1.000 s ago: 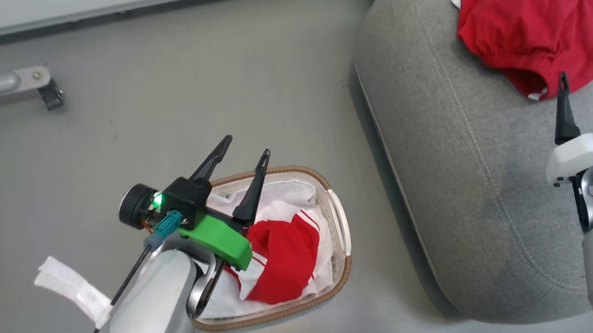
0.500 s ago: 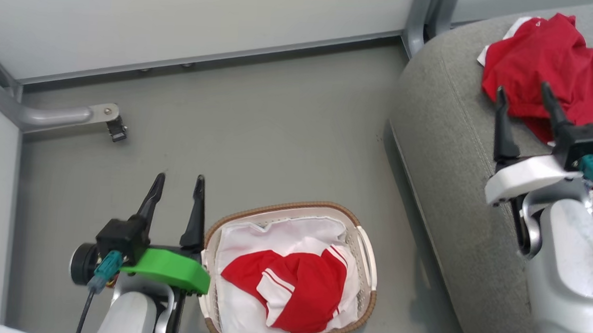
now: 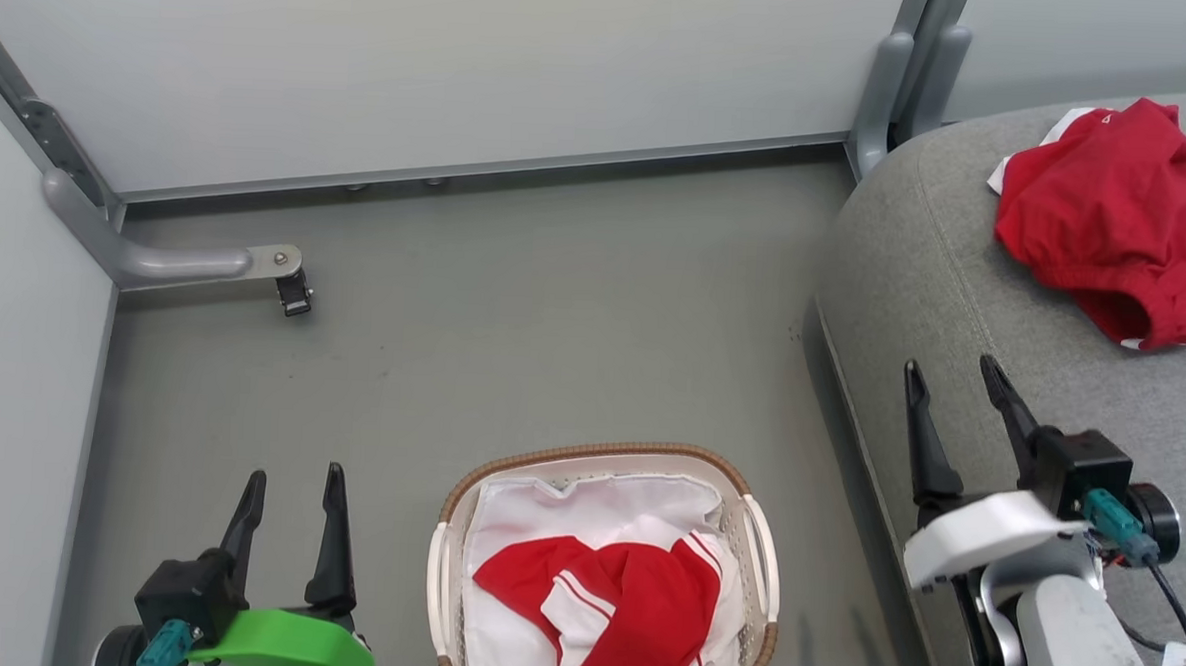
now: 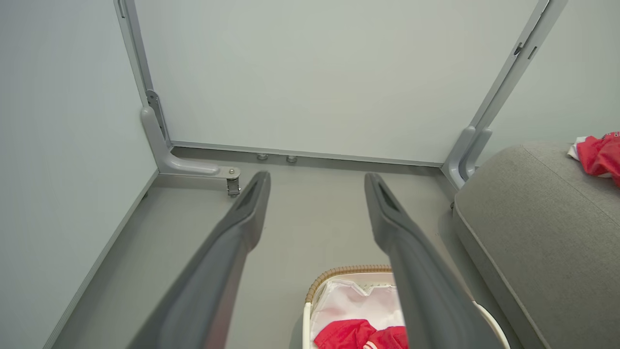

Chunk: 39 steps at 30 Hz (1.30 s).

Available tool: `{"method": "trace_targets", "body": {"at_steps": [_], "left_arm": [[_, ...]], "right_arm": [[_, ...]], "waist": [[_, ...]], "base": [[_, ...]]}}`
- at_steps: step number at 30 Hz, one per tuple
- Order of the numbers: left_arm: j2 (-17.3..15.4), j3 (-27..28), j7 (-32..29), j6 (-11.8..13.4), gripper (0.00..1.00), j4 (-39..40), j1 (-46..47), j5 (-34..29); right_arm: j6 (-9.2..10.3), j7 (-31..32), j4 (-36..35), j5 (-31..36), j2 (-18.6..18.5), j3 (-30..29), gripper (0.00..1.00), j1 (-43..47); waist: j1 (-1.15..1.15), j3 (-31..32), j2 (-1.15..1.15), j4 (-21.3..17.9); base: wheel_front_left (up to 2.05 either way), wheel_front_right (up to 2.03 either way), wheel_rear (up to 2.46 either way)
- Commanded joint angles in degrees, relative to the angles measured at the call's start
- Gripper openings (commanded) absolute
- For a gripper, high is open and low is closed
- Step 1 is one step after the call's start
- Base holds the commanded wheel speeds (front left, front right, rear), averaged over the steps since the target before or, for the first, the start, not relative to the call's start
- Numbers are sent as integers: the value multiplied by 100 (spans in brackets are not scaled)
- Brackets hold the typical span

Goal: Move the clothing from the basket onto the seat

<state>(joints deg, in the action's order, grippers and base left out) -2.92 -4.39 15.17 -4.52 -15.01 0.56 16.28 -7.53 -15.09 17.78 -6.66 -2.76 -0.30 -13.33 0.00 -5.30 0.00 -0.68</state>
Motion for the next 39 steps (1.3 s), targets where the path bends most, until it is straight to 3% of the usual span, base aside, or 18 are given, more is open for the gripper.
{"method": "trace_targets", "body": {"at_steps": [1, 10, 39], "left_arm": [[1, -18, -3, 23, 100, 29, -104, 15], [0, -106, -3, 95, 100, -5, -153, -51], [1, -199, -3, 65, 100, -48, 38, -4]], "right_arm": [[8, -11, -72, -34, -26, -9, 100, 136], [8, -11, -228, -253, -23, 115, 100, 601], [8, -11, -224, -212, -22, 167, 100, 479]], "waist": [[0, 67, 0, 40], [0, 208, 0, 96], [0, 109, 0, 94]], "base": [[0, 0, 0], [0, 0, 0], [0, 0, 0]]}}
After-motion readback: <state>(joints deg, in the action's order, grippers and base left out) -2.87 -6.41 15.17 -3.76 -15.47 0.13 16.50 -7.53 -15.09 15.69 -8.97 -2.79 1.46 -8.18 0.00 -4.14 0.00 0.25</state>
